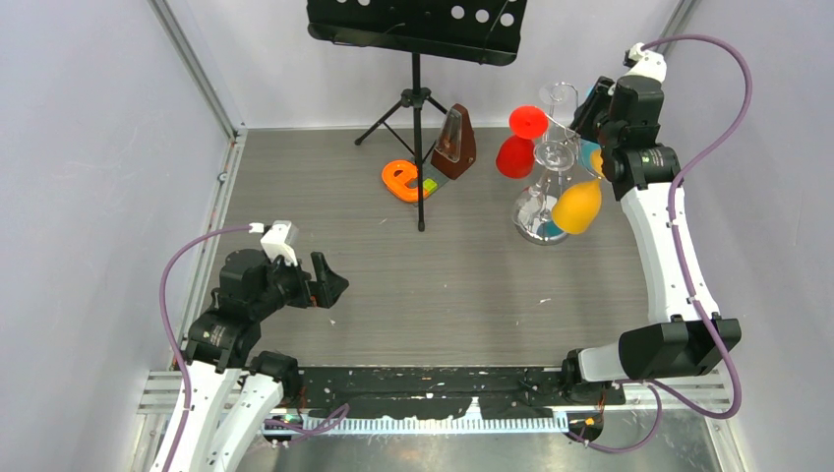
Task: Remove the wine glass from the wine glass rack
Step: Adjust the wine rack at the center of the board.
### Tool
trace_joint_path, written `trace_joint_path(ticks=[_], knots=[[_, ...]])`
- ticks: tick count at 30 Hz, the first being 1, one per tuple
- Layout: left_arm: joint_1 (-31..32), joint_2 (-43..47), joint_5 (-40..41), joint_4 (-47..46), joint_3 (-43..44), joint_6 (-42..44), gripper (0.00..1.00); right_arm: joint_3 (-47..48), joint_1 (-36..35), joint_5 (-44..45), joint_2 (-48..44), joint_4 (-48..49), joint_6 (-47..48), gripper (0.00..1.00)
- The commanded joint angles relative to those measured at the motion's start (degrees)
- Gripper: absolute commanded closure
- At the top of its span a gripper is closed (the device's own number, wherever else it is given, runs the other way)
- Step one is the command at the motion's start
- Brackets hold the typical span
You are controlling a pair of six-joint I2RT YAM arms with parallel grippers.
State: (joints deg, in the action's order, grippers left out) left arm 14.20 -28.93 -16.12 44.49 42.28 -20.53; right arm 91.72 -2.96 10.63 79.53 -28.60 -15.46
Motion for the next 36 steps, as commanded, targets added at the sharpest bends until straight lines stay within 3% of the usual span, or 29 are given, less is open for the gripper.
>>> trace_joint_path(ticks=[1, 4, 10, 21, 30, 34, 36], knots=[[0.2, -0.3, 0.2, -1.3, 0.0, 0.8, 0.01, 2.0, -0.8, 0.7, 0.3, 1.5, -1.1, 0.94], [0.2, -0.4, 0.2, -1.3, 0.0, 0.8, 0.01, 0.8, -0.9, -0.8, 0.0, 2.0, 2.0, 0.94], [0.2, -0.5, 0.1, -1.3, 0.1, 0.8, 0.01, -1.1, -0.9, -3.1, -1.3, 4.1, 10.3, 0.67], [0.3, -0.4, 0.1, -1.3, 0.0, 0.8, 0.01, -3.4, -0.9, -4.8, -2.4, 7.6, 18.8, 0.44], [0.3, -0.2, 0.1, -1.3, 0.0, 0.8, 0.01, -7.7, -0.8, -6.4, -4.7, 13.5, 20.7, 0.47], [0.4, -0.2, 0.2, -1.3, 0.0, 0.8, 0.01, -8.9, -0.8, -5.4, -4.9, 14.1, 20.3, 0.57], [0.4, -0.1, 0.2, -1.3, 0.0, 0.8, 0.01, -9.9, -0.8, -5.0, -5.3, 15.3, 19.9, 0.69]])
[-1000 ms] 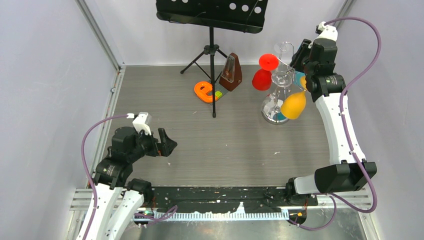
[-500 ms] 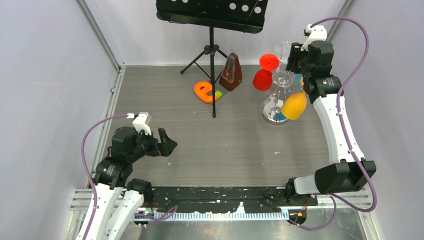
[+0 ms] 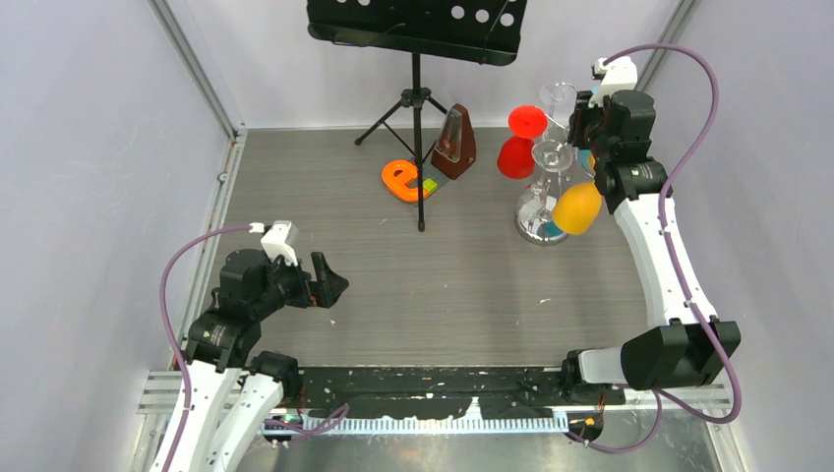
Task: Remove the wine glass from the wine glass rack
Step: Adjust the wine rack at the center of the board.
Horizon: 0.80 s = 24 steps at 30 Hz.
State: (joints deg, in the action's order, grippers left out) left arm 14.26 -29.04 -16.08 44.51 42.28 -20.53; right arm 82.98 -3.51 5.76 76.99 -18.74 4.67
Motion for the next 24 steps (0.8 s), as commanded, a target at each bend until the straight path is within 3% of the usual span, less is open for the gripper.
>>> trace_joint_path(ticks=[1, 6, 15, 24], knots=[[0.3, 0.0, 0.1, -1.4, 0.0, 0.8, 0.01, -1.5, -0.3, 0.0, -2.9, 6.0, -0.6, 0.72], [0.3, -0.1, 0.1, -1.3, 0.0, 0.8, 0.01, -2.2, -0.3, 1.7, -3.0, 6.6, -2.3, 0.93], [0.3, -0.2, 0.1, -1.4, 0.0, 0.9, 0.01, -2.3, -0.3, 7.7, -4.9, 7.2, -10.5, 0.94], [0.3, -0.1, 0.1, -1.4, 0.0, 0.9, 0.01, 2.5, -1.9, 14.1, -4.4, 1.5, -17.6, 0.94]])
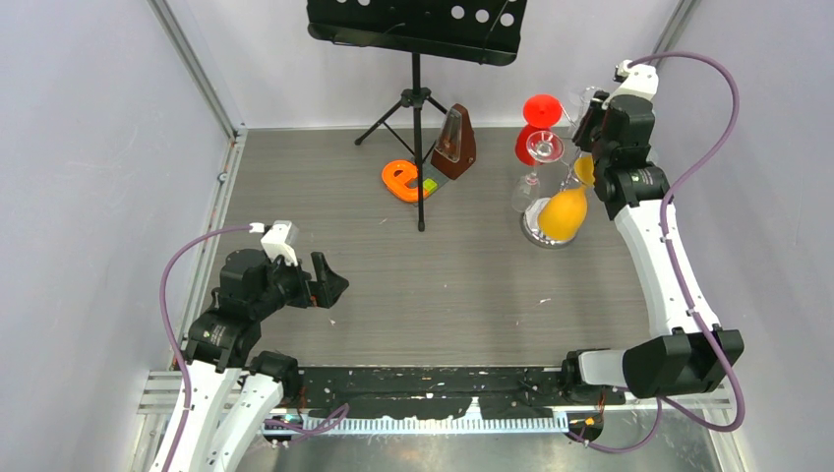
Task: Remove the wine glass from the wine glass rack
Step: Adjust the wine rack at the center of the board.
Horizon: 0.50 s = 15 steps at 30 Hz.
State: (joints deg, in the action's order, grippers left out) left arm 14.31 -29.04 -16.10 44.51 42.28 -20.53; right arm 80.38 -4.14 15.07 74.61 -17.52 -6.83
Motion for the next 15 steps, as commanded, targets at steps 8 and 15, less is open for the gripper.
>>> trace_joint_path(ticks=[8, 15], knots=[[0.4, -0.5, 0.1, -1.3, 0.0, 0.9, 0.01, 11.5, -2.7, 9.5, 1.8, -5.7, -10.7, 0.94], [0.4, -0.8, 0.0, -1.3, 0.0, 0.8, 0.01, 11.7, -2.8, 11.7, 2.9, -5.9, -10.0, 0.94]])
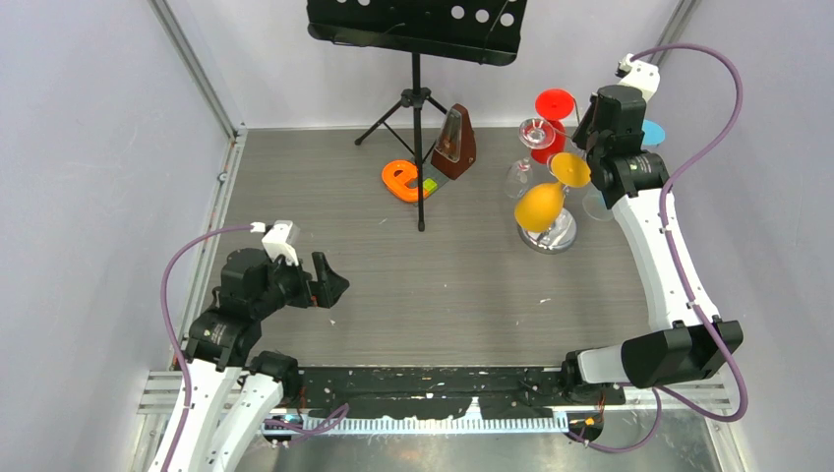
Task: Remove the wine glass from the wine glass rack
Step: Adjust the wine rack at the center of the board.
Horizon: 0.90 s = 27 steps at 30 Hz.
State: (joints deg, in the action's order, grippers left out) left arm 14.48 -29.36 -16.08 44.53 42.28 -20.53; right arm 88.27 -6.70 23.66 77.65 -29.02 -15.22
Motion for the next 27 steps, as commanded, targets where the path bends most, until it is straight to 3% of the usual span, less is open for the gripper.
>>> trace_joint_path(ticks=[1, 6, 10, 16, 21, 27], knots=[[0.2, -0.5, 0.1, -1.3, 0.0, 0.8, 0.01, 3.6, -0.2, 3.0, -0.3, 5.7, -0.7, 0.92], [0.2, -0.6, 0.0, -1.3, 0.0, 0.9, 0.01, 3.1, -0.2, 2.1, -0.6, 6.7, 3.9, 0.79], [0.2, -0.6, 0.1, -1.3, 0.0, 0.9, 0.01, 1.8, -0.2, 0.8, -1.1, 8.2, 9.3, 0.61], [0.2, -0.8, 0.1, -1.2, 0.0, 0.9, 0.01, -1.0, -0.2, -0.1, -3.8, 11.1, 13.9, 0.47], [0.2, -0.6, 0.0, -1.2, 0.0, 0.9, 0.01, 2.4, -0.2, -1.8, -3.6, 6.2, 13.3, 0.38], [0.3, -0.3, -0.1, -1.2, 0.0, 0.8, 0.01, 11.3, 2.1, -9.1, -1.2, -4.2, 10.0, 0.37]])
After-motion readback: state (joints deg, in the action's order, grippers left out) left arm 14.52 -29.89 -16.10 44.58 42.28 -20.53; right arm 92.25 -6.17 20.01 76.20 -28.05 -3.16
